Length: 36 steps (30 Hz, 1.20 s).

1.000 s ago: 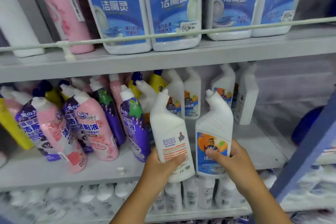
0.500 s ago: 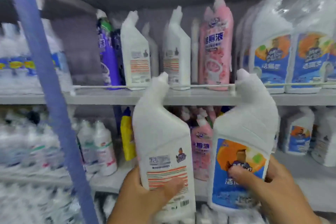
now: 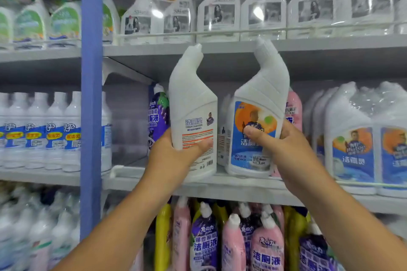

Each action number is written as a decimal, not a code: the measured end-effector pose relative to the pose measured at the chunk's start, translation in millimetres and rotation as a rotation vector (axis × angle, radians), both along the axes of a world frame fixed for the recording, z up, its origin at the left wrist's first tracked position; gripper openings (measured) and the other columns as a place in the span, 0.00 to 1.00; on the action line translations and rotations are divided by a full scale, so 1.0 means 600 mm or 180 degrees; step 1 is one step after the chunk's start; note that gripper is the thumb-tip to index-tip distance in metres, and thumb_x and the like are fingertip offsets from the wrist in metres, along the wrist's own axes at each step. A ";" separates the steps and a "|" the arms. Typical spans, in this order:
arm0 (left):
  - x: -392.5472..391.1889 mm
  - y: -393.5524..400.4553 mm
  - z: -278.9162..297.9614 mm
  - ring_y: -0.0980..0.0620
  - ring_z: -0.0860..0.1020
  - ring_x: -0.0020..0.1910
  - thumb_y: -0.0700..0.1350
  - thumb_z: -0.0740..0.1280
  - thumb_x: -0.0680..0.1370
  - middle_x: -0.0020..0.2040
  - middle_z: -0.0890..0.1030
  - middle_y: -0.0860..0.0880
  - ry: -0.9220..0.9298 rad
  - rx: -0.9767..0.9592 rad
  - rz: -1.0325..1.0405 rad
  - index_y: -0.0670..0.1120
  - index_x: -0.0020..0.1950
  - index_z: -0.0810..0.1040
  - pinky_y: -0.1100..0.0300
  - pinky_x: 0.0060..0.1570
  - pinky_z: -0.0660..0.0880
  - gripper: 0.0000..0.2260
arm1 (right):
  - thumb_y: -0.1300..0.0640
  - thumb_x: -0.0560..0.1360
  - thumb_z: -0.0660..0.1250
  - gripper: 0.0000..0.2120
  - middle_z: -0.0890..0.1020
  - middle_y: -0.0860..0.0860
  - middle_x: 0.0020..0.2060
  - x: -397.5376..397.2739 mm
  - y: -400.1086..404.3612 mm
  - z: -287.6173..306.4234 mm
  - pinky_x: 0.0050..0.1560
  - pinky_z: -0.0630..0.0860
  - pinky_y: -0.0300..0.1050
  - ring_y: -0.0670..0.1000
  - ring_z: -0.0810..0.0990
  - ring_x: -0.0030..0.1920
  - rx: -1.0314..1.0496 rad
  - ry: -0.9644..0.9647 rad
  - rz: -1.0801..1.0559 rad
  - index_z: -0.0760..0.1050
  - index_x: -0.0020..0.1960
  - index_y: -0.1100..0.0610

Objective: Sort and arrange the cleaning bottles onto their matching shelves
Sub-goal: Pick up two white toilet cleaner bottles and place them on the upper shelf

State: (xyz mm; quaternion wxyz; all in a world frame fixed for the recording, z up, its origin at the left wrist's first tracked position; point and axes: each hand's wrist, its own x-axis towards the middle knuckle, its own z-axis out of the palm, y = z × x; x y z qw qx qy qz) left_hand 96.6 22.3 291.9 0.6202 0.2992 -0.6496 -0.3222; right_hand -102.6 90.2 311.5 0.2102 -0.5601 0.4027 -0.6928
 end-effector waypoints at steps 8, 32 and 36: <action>-0.068 -0.134 0.028 0.60 0.86 0.44 0.44 0.80 0.72 0.46 0.88 0.56 -0.0214 0.0421 -0.0015 0.53 0.52 0.83 0.64 0.41 0.81 0.12 | 0.59 0.71 0.79 0.12 0.89 0.50 0.44 -0.038 -0.143 0.007 0.51 0.85 0.59 0.53 0.89 0.45 0.0468 0.0036 -0.0118 0.81 0.53 0.53; 0.078 -0.232 0.030 0.51 0.79 0.49 0.54 0.75 0.75 0.53 0.80 0.53 0.0175 -0.0879 0.1528 0.54 0.55 0.73 0.53 0.49 0.77 0.15 | 0.48 0.75 0.74 0.25 0.70 0.46 0.62 -0.096 -0.089 0.015 0.68 0.71 0.54 0.52 0.71 0.67 -0.0601 0.1037 -0.2916 0.69 0.68 0.51; 0.087 -0.293 0.038 0.51 0.80 0.50 0.52 0.74 0.77 0.59 0.80 0.50 0.0058 0.0602 0.0626 0.52 0.71 0.70 0.58 0.47 0.74 0.25 | 0.44 0.70 0.78 0.39 0.73 0.52 0.66 -0.136 -0.121 0.009 0.63 0.77 0.55 0.55 0.76 0.64 0.0170 0.0537 -0.2481 0.62 0.73 0.52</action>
